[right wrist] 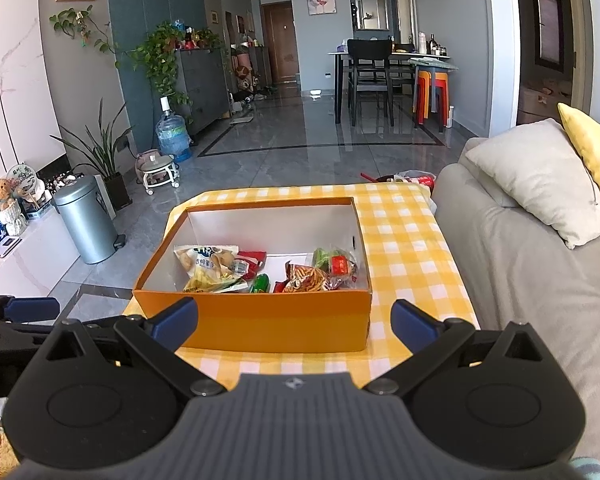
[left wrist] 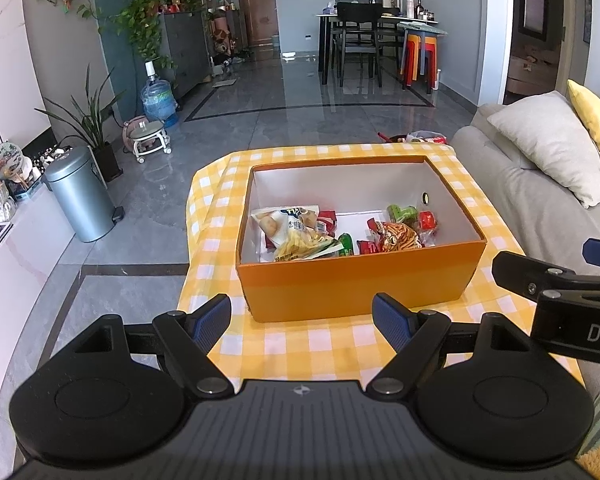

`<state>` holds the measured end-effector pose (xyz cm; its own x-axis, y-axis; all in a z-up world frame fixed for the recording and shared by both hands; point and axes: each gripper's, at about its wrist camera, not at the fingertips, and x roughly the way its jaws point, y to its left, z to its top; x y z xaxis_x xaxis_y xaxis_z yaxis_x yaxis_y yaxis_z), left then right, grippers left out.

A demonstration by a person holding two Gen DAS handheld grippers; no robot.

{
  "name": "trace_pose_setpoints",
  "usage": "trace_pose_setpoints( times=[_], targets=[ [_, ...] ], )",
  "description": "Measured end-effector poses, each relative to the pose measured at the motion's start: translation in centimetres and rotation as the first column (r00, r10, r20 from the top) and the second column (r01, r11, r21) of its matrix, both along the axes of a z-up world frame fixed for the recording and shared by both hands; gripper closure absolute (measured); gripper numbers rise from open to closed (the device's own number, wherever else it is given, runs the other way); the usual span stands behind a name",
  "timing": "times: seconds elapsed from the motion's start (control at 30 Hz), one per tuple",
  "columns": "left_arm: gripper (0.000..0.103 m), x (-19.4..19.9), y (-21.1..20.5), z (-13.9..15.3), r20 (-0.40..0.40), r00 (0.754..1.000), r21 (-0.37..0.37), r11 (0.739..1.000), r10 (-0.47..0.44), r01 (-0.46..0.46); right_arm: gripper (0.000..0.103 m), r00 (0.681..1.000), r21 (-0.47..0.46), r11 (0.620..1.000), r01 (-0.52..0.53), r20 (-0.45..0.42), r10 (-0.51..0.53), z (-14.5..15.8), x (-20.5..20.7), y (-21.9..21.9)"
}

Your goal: Organize snacks

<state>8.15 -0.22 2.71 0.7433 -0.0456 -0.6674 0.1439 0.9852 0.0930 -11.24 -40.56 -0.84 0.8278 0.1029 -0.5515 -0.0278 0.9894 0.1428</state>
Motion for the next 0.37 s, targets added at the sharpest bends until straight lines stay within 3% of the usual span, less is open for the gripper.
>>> trace_pose_setpoints(
  times=[0.37],
  targets=[
    [0.009, -0.04, -0.11, 0.04, 0.003, 1.000, -0.023, 1.000, -0.001, 0.001, 0.004, 1.000, -0.002, 1.000, 0.002, -0.008, -0.002, -0.08, -0.01, -0.12]
  ],
)
